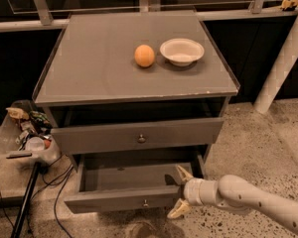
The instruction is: Open middle drawer
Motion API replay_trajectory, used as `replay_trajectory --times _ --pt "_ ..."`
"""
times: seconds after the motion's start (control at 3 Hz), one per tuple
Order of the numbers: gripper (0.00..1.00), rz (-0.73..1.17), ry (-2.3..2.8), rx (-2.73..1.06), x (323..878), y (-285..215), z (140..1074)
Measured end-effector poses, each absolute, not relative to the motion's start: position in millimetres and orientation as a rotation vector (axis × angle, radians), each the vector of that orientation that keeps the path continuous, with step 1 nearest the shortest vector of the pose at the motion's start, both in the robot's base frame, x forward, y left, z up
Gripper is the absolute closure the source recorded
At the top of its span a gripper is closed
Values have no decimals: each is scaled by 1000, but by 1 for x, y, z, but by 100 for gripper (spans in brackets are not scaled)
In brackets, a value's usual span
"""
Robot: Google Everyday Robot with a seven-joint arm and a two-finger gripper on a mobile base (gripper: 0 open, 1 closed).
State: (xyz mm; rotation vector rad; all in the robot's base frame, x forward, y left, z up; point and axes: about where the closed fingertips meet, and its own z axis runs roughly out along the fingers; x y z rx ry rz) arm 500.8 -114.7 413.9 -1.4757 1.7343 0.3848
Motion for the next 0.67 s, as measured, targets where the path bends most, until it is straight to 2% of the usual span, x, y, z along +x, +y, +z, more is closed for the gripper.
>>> replay_trajectory --times 0.33,0.67 --pt "0 385 1734 -1476 501 -115 414" --pt "19 385 1734 -1476 501 -115 414"
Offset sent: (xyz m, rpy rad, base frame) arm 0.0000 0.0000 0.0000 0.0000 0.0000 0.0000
